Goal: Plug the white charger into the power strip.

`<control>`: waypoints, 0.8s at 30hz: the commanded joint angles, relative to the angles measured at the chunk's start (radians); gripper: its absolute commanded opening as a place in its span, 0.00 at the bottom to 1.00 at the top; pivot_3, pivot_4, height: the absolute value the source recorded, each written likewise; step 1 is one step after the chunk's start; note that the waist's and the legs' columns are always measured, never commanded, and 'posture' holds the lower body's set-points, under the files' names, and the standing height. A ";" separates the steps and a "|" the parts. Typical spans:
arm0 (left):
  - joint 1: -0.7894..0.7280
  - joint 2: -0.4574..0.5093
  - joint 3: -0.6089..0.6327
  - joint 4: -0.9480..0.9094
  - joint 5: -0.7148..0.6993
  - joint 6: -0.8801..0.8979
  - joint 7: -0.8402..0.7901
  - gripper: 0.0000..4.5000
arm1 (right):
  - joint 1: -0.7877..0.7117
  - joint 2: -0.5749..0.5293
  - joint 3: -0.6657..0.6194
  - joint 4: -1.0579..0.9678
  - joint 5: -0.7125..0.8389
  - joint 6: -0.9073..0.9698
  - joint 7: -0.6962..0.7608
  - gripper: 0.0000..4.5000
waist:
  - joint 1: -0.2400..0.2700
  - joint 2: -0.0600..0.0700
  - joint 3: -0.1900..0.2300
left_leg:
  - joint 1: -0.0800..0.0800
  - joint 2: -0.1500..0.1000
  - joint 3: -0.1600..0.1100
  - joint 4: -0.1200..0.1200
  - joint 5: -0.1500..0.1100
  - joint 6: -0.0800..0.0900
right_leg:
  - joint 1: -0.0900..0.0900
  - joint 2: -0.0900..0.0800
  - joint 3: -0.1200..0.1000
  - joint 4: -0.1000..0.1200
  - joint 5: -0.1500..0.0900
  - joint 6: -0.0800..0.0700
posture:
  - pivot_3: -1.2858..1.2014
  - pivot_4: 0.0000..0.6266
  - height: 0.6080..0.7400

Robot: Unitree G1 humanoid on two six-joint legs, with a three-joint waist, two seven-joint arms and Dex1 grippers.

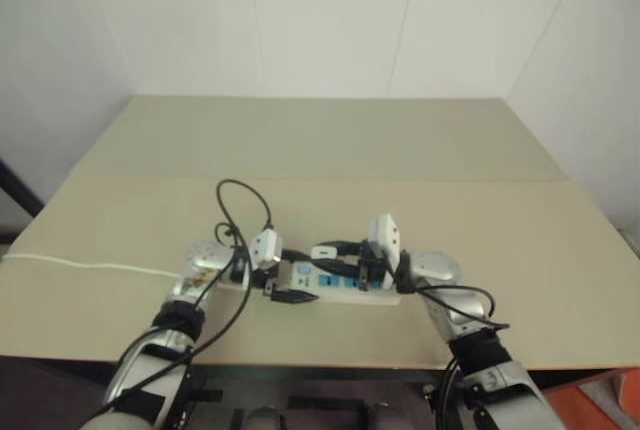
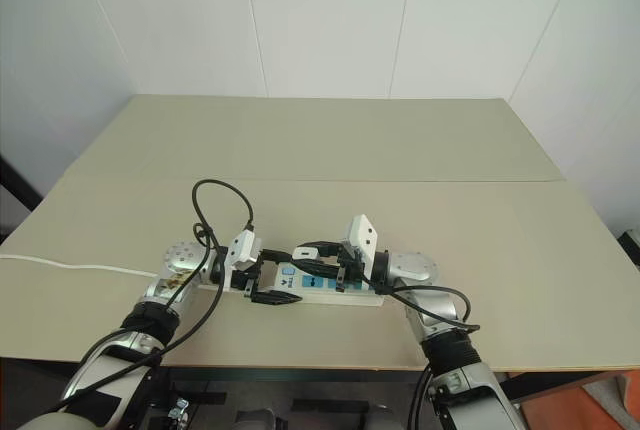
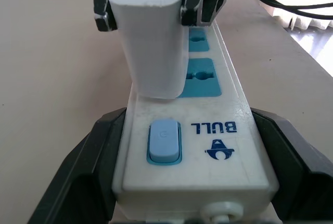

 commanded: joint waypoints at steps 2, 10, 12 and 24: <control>0.018 0.010 -0.028 0.023 0.048 0.012 0.010 0.73 | 0.012 -0.020 -0.016 0.069 -0.026 -0.018 -0.013 0.26 | 0.000 0.000 0.000 | 0.000 0.000 0.000 0.000 0.000 0.000 | 0.000 0.000 0.000 0.000 0.000 0.000 | 0.52 0.24 1.00; 0.020 0.024 -0.027 0.012 0.045 0.017 0.004 0.73 | 0.008 -0.030 -0.019 0.118 -0.030 -0.038 -0.008 0.26 | 0.000 0.000 -0.001 | 0.000 0.000 0.000 0.000 0.000 0.000 | 0.000 0.000 0.000 0.000 0.000 0.000 | 0.52 0.24 1.00; 0.021 0.029 -0.027 0.011 0.045 0.016 0.003 0.73 | 0.005 -0.032 -0.018 0.135 -0.033 -0.047 -0.005 0.26 | -0.001 0.000 -0.002 | 0.000 0.000 0.000 0.000 0.000 0.000 | 0.000 0.000 0.000 0.000 0.000 0.000 | 0.52 0.24 1.00; 0.043 0.056 -0.022 -0.026 0.035 0.032 -0.004 0.73 | -0.001 -0.044 -0.024 0.217 -0.026 -0.101 0.015 0.26 | -0.008 -0.001 -0.005 | 0.001 0.000 0.000 -0.001 0.000 0.000 | 0.001 0.000 0.000 0.000 0.000 0.000 | 0.52 0.24 1.00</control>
